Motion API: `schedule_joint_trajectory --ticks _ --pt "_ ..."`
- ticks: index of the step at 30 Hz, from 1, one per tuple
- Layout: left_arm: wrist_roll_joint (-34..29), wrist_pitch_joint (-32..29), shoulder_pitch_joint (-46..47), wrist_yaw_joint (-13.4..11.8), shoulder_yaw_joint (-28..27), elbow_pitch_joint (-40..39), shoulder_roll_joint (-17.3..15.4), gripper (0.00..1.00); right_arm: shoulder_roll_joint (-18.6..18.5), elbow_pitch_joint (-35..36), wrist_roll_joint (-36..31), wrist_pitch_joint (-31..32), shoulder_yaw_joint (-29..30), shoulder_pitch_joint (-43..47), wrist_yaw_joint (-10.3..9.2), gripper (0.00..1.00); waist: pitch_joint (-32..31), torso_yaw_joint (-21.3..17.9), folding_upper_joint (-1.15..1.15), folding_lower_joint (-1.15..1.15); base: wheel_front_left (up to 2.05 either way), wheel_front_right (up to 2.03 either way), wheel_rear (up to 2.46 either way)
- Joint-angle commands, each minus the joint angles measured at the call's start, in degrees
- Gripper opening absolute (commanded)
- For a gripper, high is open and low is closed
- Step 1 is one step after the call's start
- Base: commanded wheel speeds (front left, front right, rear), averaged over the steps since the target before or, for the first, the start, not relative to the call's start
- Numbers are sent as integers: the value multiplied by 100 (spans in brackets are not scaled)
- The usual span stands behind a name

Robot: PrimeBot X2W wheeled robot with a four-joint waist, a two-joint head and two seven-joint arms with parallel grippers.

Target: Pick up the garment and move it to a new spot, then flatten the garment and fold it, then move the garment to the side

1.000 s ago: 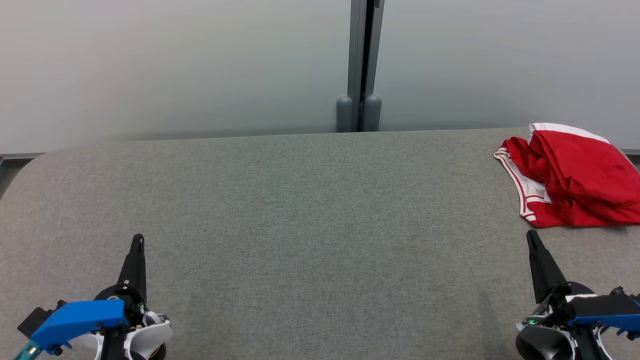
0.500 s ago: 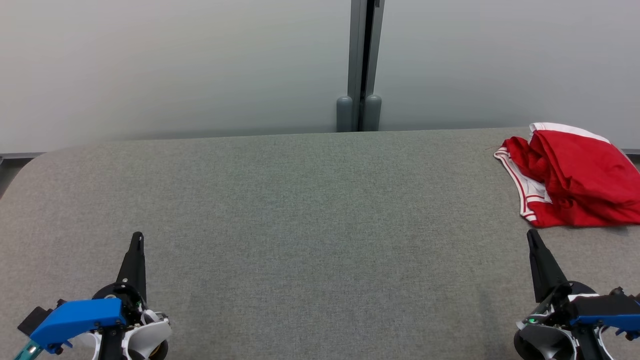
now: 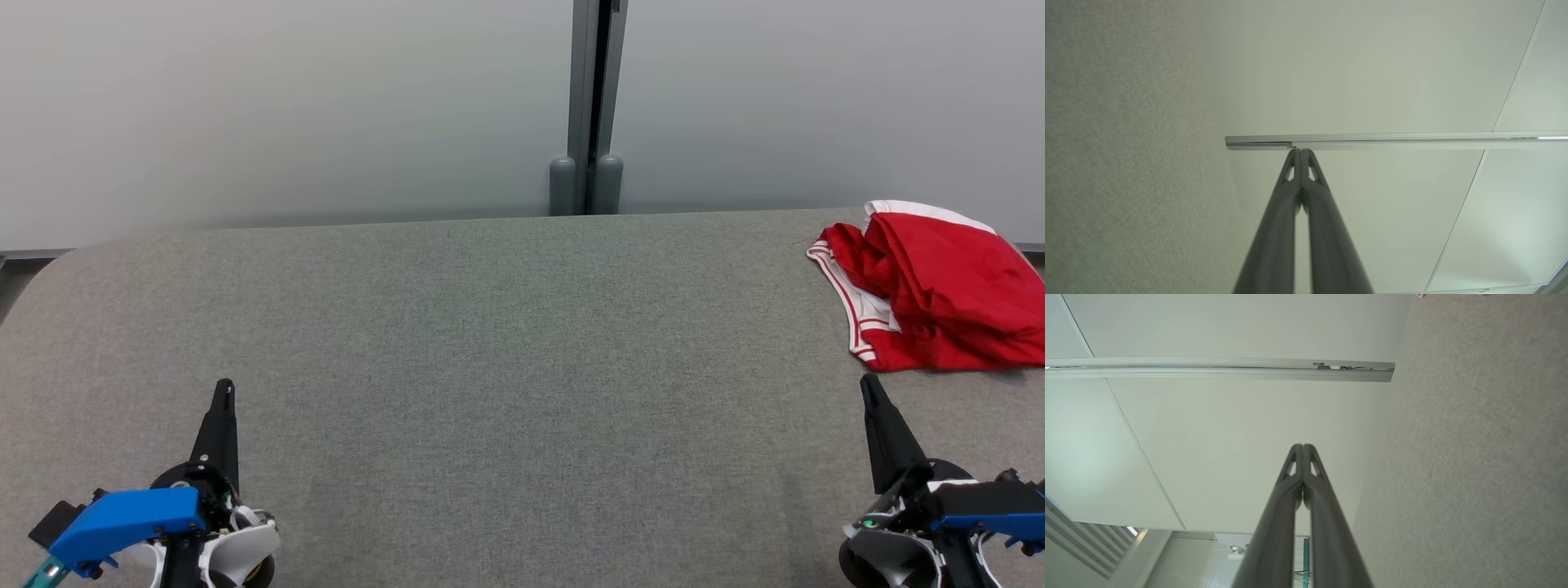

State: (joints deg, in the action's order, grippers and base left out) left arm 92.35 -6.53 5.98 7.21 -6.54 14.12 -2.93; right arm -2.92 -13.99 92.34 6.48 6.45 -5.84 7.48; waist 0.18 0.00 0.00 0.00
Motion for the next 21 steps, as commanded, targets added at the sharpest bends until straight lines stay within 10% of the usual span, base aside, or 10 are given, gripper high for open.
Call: schedule_joint_trajectory --ticks 1,21 --pt "12 -22 57 54 -11 -24 10 0 8 -9 14 16 19 -77 2 0 0 0 0 0 0 0 0" --pt "12 -21 56 53 -10 -25 10 0 8 -8 15 15 18 -72 2 0 0 0 0 0 0 0 0"
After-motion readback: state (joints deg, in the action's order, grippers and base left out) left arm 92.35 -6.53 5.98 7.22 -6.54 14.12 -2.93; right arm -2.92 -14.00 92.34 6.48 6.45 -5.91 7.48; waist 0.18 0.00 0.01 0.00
